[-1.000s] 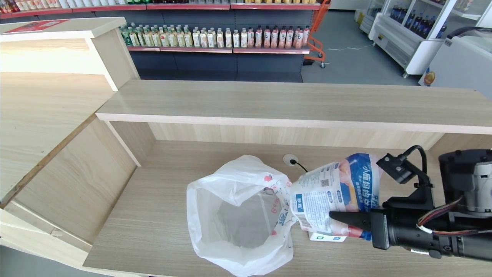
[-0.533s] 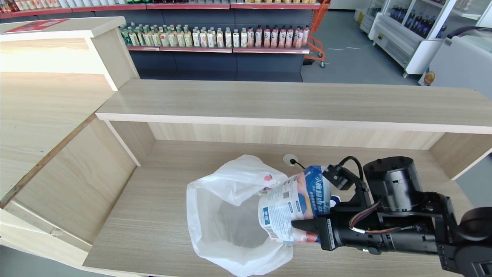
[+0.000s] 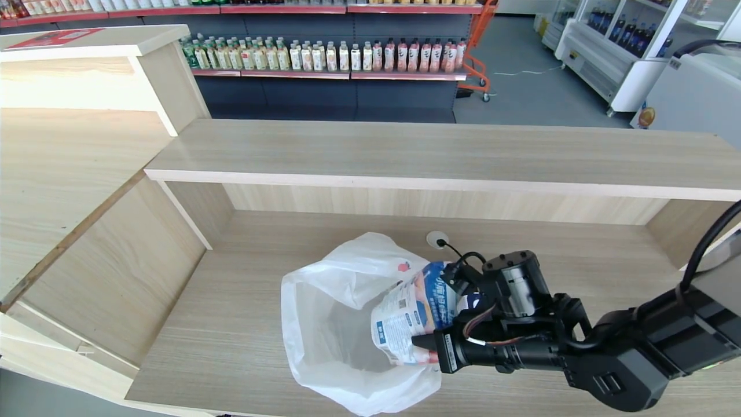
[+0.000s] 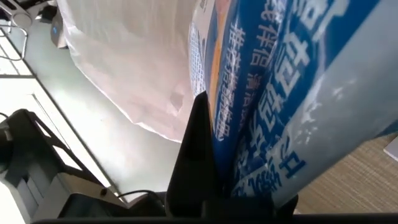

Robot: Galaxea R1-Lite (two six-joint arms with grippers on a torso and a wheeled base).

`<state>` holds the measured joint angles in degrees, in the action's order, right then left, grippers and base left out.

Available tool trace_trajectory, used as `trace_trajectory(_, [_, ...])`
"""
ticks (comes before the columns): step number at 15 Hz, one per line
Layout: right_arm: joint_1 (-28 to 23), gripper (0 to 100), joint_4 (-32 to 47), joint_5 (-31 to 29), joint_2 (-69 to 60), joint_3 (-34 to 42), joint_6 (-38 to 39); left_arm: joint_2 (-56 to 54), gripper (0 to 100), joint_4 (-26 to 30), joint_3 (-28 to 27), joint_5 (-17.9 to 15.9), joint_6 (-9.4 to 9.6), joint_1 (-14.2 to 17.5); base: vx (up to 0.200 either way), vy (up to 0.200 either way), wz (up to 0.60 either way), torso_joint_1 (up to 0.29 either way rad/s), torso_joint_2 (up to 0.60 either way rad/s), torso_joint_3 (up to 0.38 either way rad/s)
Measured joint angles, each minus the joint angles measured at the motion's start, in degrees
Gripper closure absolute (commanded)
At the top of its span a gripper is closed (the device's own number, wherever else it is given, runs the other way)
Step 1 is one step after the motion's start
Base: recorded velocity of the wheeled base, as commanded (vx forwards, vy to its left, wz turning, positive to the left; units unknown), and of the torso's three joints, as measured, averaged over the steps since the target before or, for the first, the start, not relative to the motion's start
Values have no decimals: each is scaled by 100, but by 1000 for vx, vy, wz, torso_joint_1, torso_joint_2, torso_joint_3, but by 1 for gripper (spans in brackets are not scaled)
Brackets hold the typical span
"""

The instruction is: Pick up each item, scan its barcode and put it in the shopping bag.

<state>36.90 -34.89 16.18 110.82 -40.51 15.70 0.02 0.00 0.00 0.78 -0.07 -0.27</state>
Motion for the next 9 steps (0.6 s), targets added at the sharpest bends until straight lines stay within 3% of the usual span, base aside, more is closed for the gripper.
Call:
trace_trajectory(1, [-2,0,-9,-11,102,-52,-29,0,0,0,0,-2,0,0,0,0,0,0,0,0])
trace_trajectory(5, [-39,0,-55,-66,166,-182,-121,0,0,0,0,-2,0,0,0,0,0,0,0,0])
trace_trajectory(9, [-149,0,-52,163,-451,-149,813,0,0,0,0,-2,0,0,0,0,0,0,0,0])
